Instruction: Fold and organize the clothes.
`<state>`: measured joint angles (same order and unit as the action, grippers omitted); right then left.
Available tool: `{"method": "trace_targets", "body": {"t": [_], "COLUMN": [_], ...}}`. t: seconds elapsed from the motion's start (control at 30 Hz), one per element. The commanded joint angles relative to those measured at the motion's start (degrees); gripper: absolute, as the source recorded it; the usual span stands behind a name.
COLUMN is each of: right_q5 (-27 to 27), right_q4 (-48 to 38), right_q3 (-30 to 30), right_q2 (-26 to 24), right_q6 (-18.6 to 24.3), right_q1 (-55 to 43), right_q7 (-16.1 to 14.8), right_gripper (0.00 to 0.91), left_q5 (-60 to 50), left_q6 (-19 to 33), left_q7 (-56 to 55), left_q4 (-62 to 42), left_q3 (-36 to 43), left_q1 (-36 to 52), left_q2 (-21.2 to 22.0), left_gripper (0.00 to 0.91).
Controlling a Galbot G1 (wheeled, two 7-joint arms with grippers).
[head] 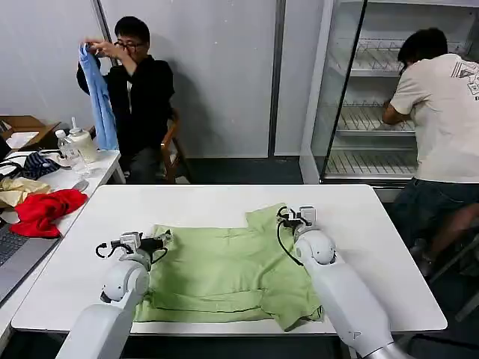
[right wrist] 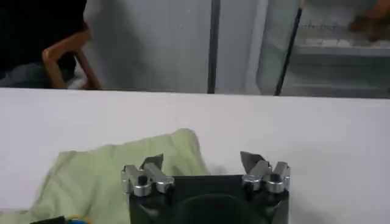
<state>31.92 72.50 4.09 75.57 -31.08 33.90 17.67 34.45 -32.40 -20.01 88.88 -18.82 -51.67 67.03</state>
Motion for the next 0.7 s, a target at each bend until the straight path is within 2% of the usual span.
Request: {"method": "trace_targets", "body": {"t": [0.03, 0.1, 0.13, 0.17, 0.2, 0.23, 0.7], "right_q5": [0.42, 0.13, -0.04, 0.03, 0.01, 0.02, 0.79], "right_q4": [-2.72, -2.72, -2.8, -2.82, -2.85, -2.88, -2.12], "right_q3": [-0.2, -0.3, -0.36, -0.38, -0.43, -0.44, 0.21], "right_q2": [0.71, 0.88, 0.91, 0.95, 1.0, 1.09, 1.15], "right_q6": [0.45, 0.46, 0.46, 0.42, 0.38, 0.35, 0.32], "right_q1": [-0.06, 0.31, 0.38, 0.42, 0.49, 0.55, 1.69], "right_q7": [-0.94, -0.92, -0.93, -0.92, -0.92, -0.92, -0.83], "right_gripper": [0.836, 0.836, 0.766, 0.715, 0.02, 0.0, 0.0], "left_q5": [0.53, 0.38, 0.37, 0.37, 0.29, 0.31, -0.04], "left_q6": [-0.19, -0.06, -0.05, -0.01, 0.07, 0.12, 0.73], "left_q7": [0.01, 0.05, 0.12, 0.24, 0.28, 0.32, 0.51], "left_q4": [-1.41, -1.73, -1.95, -2.0, -2.37, -2.5, -1.97], "left_q3": [0.22, 0.29, 0.35, 0.36, 0.32, 0.3, 0.14], "left_q1": [-0.33, -0.76, -0.94, -1.01, -1.11, -1.2, -1.69], "left_q2": [0.61, 0.75, 0.8, 0.81, 0.93, 0.99, 0.36], "left_gripper": [0.141, 0.121, 0.071, 0.071, 0.02, 0.02, 0.02]}}
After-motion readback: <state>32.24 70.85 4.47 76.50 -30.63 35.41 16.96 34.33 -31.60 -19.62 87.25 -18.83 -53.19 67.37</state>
